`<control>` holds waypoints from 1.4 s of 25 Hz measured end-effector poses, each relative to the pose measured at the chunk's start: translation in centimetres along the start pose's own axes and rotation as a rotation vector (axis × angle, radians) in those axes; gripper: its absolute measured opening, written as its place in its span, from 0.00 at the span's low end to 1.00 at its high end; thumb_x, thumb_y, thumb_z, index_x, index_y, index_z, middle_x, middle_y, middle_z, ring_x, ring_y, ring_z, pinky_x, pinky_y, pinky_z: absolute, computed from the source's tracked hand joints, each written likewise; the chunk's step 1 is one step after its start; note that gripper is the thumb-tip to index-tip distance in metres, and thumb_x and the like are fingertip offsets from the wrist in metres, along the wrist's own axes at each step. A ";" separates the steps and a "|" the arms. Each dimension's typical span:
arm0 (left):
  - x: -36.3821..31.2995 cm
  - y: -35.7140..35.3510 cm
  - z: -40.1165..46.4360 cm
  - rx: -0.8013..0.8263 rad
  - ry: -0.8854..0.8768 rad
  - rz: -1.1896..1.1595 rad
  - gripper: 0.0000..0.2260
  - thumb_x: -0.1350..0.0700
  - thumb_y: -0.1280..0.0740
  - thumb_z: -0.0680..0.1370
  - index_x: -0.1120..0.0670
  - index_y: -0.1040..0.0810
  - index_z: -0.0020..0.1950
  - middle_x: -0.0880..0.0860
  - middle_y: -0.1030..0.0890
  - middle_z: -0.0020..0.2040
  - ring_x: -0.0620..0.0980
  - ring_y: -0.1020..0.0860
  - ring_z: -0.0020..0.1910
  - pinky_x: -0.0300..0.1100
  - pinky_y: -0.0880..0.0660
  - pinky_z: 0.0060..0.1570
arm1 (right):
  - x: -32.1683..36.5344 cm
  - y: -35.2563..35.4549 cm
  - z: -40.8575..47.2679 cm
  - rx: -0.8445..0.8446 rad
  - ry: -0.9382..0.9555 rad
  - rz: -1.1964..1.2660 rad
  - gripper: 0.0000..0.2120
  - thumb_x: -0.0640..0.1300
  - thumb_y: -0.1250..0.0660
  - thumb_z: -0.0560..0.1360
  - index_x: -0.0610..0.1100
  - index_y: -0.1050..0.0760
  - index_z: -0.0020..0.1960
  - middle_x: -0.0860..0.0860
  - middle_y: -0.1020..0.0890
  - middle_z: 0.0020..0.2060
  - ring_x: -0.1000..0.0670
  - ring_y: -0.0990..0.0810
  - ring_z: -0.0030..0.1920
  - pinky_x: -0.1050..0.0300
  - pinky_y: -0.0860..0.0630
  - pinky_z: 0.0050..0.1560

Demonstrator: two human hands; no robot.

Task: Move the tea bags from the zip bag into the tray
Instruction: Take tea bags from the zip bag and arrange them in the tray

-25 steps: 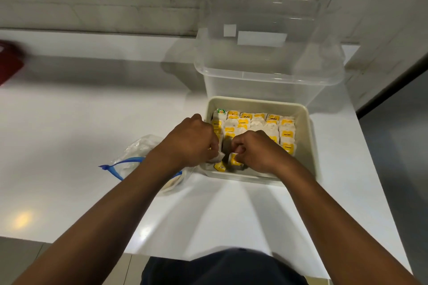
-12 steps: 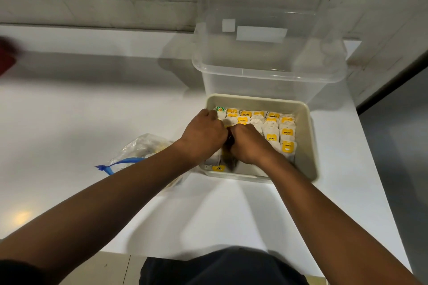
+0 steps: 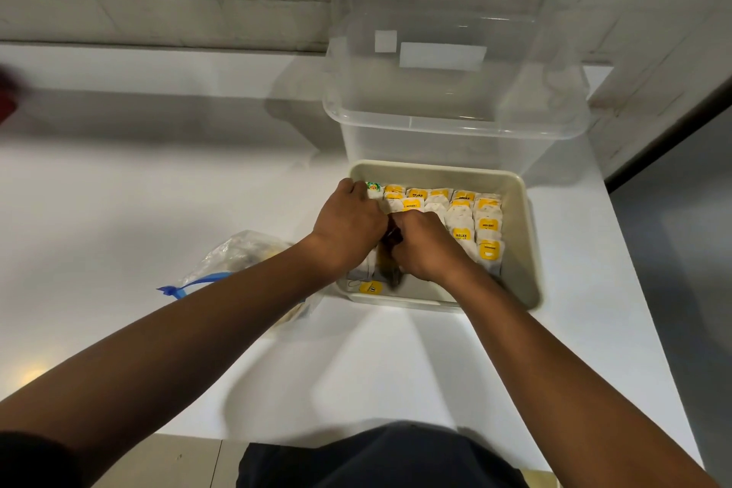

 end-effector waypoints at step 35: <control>10.4 -2.9 -18.3 -0.522 0.519 -0.902 0.03 0.52 0.32 0.78 0.45 0.18 0.47 0.44 0.23 0.39 0.48 0.25 0.38 0.41 0.29 0.36 | 3.2 -1.2 0.0 0.020 0.054 -0.106 0.06 0.48 0.35 0.73 0.53 0.19 0.42 0.53 0.17 0.40 0.48 0.20 0.44 0.55 0.23 0.39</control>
Point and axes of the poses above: each hand's wrist, its own z-axis towards the middle knuckle, its own y-axis out of the back of the hand, x = y × z, the point moved 9 cm from there along z, towards the middle knuckle
